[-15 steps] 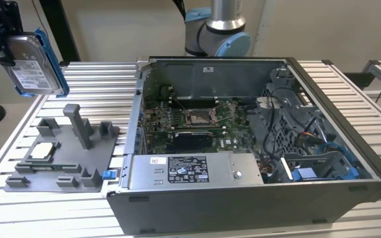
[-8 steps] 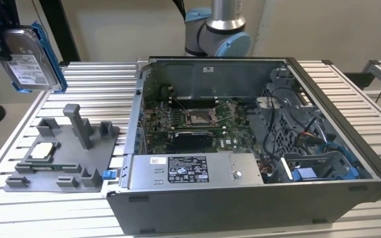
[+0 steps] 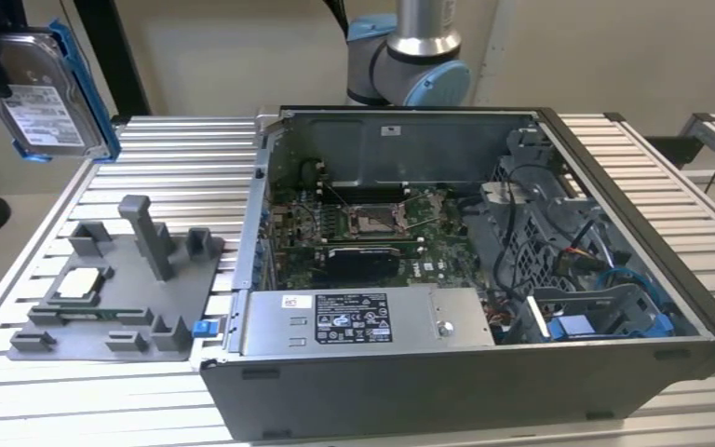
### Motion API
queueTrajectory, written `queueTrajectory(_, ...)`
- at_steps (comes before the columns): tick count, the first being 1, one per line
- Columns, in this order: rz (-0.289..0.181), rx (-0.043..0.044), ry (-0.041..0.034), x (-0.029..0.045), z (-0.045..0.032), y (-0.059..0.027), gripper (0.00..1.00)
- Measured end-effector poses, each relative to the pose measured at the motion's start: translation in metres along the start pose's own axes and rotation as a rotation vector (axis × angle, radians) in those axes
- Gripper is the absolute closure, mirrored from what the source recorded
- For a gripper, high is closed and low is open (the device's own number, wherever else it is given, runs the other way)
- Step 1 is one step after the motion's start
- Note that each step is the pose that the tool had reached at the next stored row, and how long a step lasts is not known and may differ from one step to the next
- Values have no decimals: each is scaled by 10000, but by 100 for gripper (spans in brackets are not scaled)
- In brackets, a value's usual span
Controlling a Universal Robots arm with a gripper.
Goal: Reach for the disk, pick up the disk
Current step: 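Pick up the disk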
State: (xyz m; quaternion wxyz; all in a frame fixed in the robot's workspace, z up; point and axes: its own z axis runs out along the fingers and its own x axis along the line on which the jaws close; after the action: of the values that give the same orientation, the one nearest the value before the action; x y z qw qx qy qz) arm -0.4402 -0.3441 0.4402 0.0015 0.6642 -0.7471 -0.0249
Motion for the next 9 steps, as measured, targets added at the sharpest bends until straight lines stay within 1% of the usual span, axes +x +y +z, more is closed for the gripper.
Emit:
queueTrajectory(3, 0, 2, 31, -3, -93, 4, 100)
queueTrajectory(9, 0, 9, 69, -10, -302, 12, 100)
